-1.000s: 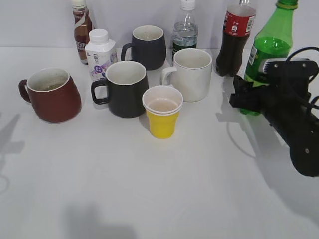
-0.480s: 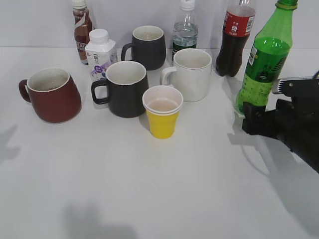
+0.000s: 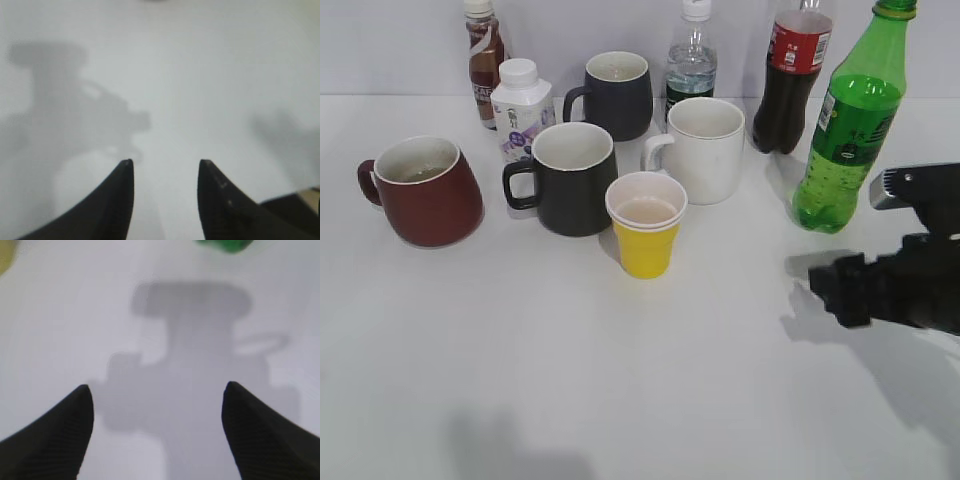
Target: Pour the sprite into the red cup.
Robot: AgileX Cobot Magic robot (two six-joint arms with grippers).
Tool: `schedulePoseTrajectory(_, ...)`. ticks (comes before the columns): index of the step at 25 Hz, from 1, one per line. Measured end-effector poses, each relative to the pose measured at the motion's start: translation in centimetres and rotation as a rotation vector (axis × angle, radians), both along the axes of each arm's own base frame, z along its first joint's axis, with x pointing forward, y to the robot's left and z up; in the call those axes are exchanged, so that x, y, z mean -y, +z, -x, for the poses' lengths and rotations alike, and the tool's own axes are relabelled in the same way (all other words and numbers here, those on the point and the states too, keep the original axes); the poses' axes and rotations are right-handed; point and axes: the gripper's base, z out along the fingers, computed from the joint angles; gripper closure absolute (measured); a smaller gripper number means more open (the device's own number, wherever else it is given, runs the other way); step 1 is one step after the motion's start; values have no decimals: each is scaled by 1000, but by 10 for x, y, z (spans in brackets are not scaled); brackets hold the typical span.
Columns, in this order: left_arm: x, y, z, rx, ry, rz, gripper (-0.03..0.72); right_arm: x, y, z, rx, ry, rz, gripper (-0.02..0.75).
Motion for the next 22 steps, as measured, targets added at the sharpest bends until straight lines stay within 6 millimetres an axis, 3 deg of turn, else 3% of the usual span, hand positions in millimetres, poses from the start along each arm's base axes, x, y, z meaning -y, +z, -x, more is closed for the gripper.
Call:
schedulePoseTrajectory(4, -2, 6, 14, 41, 22, 21, 356, -1, 33, 14, -157, 40, -2, 143)
schedulePoseTrajectory(8, -8, 19, 44, 177, 49, 62, 356, 1, 76, 33, -223, 86, -12, 143)
schedulePoseTrajectory(15, -23, 29, 107, 450, 101, 121, 359, 24, 112, 95, -298, 144, 50, 143)
schedulePoseTrajectory(18, -29, 19, 122, 513, 119, 93, 359, 38, 124, 122, -256, 108, 65, 143)
schedulePoseTrajectory(22, -34, -8, 126, 502, 138, 48, 360, 57, 136, 154, -117, 81, 85, 143)
